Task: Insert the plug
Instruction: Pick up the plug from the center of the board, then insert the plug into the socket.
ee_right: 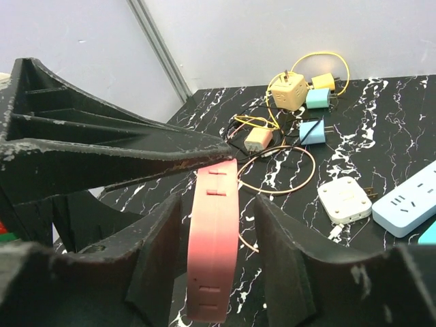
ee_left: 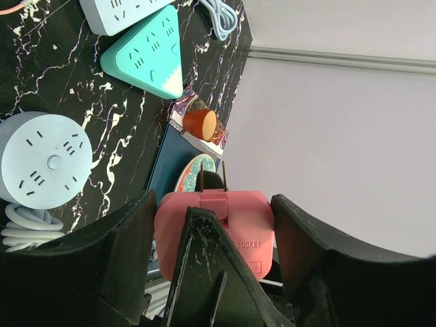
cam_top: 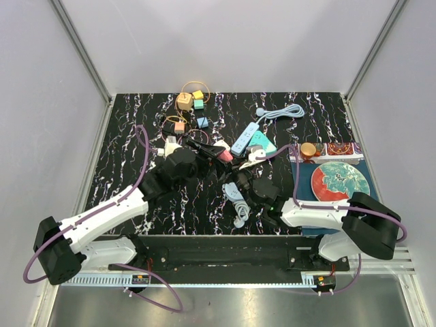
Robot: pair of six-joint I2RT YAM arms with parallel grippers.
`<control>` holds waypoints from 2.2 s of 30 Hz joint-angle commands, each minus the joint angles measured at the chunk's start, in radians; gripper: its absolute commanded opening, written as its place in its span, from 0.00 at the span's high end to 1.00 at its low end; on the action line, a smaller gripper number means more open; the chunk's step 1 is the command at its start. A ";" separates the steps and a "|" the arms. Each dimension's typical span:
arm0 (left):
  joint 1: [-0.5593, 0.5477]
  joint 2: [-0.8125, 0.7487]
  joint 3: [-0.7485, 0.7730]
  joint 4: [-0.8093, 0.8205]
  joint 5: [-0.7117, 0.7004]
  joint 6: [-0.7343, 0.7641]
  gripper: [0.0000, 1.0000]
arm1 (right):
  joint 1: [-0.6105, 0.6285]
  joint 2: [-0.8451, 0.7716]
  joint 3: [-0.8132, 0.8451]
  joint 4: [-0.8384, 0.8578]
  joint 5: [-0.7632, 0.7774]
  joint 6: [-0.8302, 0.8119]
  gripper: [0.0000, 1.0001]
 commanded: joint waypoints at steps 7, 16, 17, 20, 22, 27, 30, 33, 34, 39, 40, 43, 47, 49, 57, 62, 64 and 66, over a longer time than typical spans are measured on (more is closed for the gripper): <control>-0.005 -0.028 -0.006 0.062 -0.043 -0.009 0.78 | 0.007 0.030 0.047 0.099 0.037 -0.048 0.75; 0.007 -0.061 0.079 -0.050 -0.181 0.260 0.21 | 0.007 -0.074 0.107 -0.206 -0.070 -0.099 1.00; 0.011 -0.071 0.092 -0.059 -0.198 0.314 0.18 | 0.007 -0.106 0.118 -0.260 -0.102 -0.088 1.00; 0.019 -0.101 0.150 -0.108 -0.273 0.555 0.08 | 0.005 -0.174 0.162 -0.461 -0.139 -0.081 1.00; 0.025 -0.138 0.146 -0.079 -0.291 0.742 0.02 | 0.005 -0.208 0.199 -0.617 -0.139 -0.068 1.00; 0.045 -0.221 0.063 0.024 -0.239 1.110 0.01 | -0.032 -0.271 0.361 -1.069 -0.225 -0.056 1.00; 0.062 -0.247 0.047 0.009 -0.183 1.245 0.01 | -0.113 -0.266 0.466 -1.307 -0.346 -0.030 1.00; 0.062 -0.250 0.035 -0.030 -0.186 1.337 0.01 | -0.217 -0.240 0.549 -1.474 -0.493 -0.012 1.00; 0.064 -0.249 0.024 -0.041 -0.193 1.354 0.01 | -0.236 -0.231 0.570 -1.510 -0.525 -0.013 1.00; 0.064 -0.249 0.003 -0.074 -0.155 1.433 0.01 | -0.308 -0.099 0.746 -1.749 -0.647 -0.071 1.00; 0.065 -0.249 -0.012 -0.071 -0.137 1.447 0.01 | -0.318 -0.075 0.768 -1.776 -0.659 -0.091 1.00; 0.065 -0.236 -0.040 -0.051 -0.152 1.442 0.01 | -0.366 0.002 0.824 -1.836 -0.703 -0.130 1.00; 0.064 -0.196 -0.081 -0.027 -0.251 1.289 0.01 | -0.415 0.083 0.842 -1.851 -0.774 -0.182 1.00; 0.064 -0.167 -0.118 -0.013 -0.268 1.228 0.01 | -0.430 0.126 0.844 -1.854 -0.786 -0.208 1.00; 0.065 -0.121 -0.282 0.172 -0.235 1.085 0.01 | -0.461 0.238 0.791 -1.804 -0.843 -0.324 1.00; 0.067 -0.054 -0.354 0.333 -0.207 0.985 0.01 | -0.487 0.297 0.779 -1.758 -0.914 -0.370 1.00; 0.065 -0.019 -0.364 0.350 -0.198 0.944 0.01 | -0.495 0.333 0.784 -1.756 -0.941 -0.403 1.00; 0.067 0.037 -0.355 0.350 -0.189 0.876 0.01 | -0.498 0.355 0.790 -1.753 -0.960 -0.435 1.00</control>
